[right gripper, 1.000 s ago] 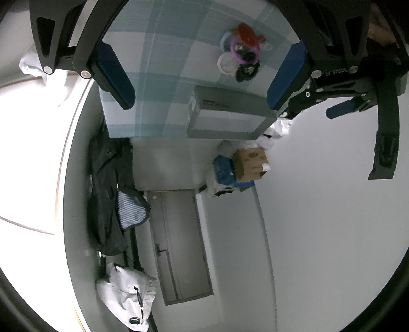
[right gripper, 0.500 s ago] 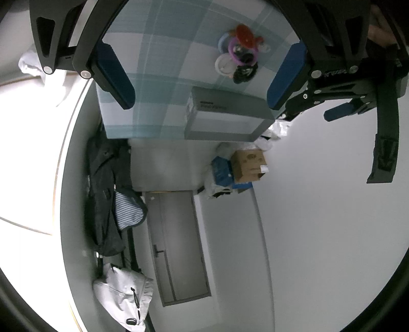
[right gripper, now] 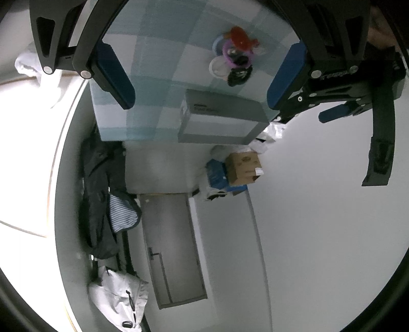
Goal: Organize jewelry
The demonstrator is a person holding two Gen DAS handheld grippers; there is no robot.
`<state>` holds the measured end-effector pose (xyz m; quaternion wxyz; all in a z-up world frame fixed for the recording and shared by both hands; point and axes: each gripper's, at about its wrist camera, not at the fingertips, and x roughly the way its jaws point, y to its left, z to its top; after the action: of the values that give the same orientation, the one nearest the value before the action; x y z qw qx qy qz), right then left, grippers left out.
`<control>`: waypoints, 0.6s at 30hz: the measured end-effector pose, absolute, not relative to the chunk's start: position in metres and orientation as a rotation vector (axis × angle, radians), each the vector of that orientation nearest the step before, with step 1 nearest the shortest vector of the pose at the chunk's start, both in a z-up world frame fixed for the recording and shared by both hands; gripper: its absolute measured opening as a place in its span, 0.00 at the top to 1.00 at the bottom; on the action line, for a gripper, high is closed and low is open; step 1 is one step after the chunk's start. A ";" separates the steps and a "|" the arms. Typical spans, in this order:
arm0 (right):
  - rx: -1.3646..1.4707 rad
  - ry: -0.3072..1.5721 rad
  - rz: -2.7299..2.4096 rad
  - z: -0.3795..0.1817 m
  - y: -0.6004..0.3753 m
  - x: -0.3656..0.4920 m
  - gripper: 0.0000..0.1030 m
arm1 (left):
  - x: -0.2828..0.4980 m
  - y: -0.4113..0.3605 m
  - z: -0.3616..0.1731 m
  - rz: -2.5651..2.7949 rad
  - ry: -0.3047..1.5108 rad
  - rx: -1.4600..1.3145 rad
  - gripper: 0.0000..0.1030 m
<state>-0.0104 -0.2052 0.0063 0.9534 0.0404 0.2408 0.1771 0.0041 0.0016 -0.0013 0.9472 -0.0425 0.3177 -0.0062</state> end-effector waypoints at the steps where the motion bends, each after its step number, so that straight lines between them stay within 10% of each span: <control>1: 0.082 0.491 0.364 0.006 -0.205 -0.011 0.00 | 0.004 0.002 -0.002 -0.012 0.648 -0.088 0.01; 18: 0.028 0.710 0.515 -0.029 -0.175 -0.005 0.00 | 0.009 0.032 -0.009 0.002 0.708 -0.151 0.01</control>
<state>-0.0046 -0.1752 -0.0288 0.9053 0.0136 0.3437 0.2494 0.0086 0.0321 -0.0089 0.9352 -0.0740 0.3463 0.0008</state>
